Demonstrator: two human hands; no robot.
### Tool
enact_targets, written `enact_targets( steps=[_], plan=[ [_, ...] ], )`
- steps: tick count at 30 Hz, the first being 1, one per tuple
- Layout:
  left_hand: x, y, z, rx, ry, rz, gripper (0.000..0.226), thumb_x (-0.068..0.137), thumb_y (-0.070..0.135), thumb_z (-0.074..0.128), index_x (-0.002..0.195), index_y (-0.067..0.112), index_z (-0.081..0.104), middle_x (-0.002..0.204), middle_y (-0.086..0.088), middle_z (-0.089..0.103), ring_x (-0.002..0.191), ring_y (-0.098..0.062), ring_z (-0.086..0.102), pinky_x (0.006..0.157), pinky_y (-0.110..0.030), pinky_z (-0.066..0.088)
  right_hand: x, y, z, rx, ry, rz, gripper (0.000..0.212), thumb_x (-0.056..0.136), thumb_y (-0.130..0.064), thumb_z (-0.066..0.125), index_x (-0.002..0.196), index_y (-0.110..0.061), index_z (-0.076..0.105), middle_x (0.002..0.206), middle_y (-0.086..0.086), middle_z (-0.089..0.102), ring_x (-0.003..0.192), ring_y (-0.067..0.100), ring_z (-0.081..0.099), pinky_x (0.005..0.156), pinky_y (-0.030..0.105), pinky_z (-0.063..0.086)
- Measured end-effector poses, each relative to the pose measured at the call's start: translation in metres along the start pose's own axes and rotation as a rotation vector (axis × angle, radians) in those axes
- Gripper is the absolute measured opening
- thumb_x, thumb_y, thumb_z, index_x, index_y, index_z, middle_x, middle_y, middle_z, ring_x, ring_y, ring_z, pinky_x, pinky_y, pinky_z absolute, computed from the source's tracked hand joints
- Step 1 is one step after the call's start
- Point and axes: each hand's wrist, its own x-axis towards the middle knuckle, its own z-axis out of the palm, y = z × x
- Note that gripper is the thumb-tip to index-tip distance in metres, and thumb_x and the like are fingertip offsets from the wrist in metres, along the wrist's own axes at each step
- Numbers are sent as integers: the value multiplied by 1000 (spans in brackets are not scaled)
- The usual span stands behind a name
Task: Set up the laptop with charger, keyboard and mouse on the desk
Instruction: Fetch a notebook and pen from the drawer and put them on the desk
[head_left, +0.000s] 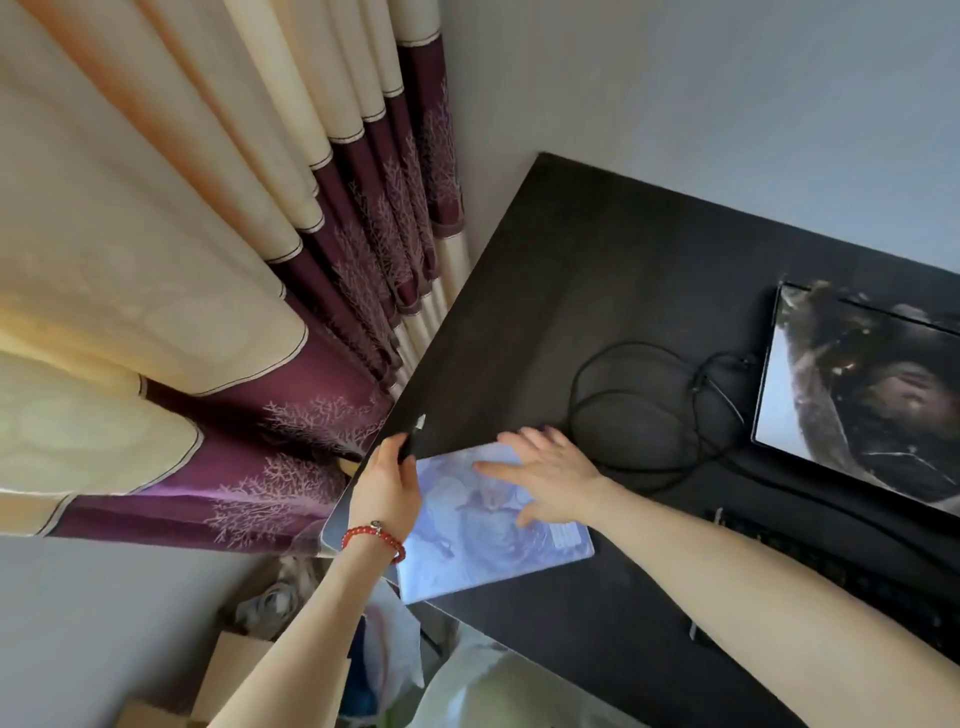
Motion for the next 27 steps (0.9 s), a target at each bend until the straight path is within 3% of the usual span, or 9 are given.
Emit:
enact_targets(
  steps=[4,9,12,13,15,17,20,24,27],
  plan=[
    [3,-2,-4,-21,-26,12,36,92,10,45,126,3,46,125,-22,55,112,-39,52,89,-41,43,-7,-21,8,99,98,290,80,73,-60,59,139,-42,16,123,6,35,107,27,36,85,41,34],
    [10,3,-7,-92,-37,-9,36,89,12,52,123,4,51,120,-23,49,92,-40,58,86,-41,49,-11,-59,14,344,77,539,72,89,-40,50,144,-16,10,133,13,27,108,30,44,71,36,38],
    [10,4,-3,-108,-109,-48,36,88,11,53,123,4,51,123,-22,46,94,-39,58,90,-39,48,-10,-80,22,388,128,624,75,90,-42,46,144,-4,9,136,13,28,115,29,41,85,38,42],
    [10,2,-1,-79,-116,-62,36,88,11,52,123,5,51,126,-23,44,98,-39,55,90,-35,45,-11,-81,24,344,155,641,77,89,-47,45,143,-5,11,136,13,30,118,29,38,90,42,39],
    [9,-1,1,-6,-130,-110,36,89,11,49,124,6,49,131,-24,40,109,-41,50,93,-38,41,-17,-73,28,290,168,657,78,85,-56,46,144,-16,13,139,12,28,123,31,31,94,47,34],
    [10,-4,2,98,-162,-160,37,90,15,45,127,9,46,132,-24,42,116,-43,45,97,-45,39,-24,-63,31,334,143,668,79,83,-58,47,144,-26,9,137,11,29,119,30,32,90,45,37],
    [16,-2,5,206,-196,-164,36,91,16,41,127,10,43,127,-24,50,117,-45,44,95,-48,39,-28,-63,30,359,126,686,73,86,-53,48,144,-26,11,128,12,35,111,29,37,82,39,42],
    [27,11,8,100,-171,-19,30,89,7,42,118,4,51,114,-27,59,108,-43,52,91,-41,41,-31,-74,29,426,90,668,69,90,-44,47,144,-20,11,131,16,33,111,32,42,79,37,46],
    [43,11,5,76,-171,48,32,91,9,44,121,7,50,117,-25,59,106,-44,54,89,-40,42,-38,-80,33,542,57,609,65,93,-35,43,145,-16,10,132,17,34,107,32,49,81,37,45]
  ],
)
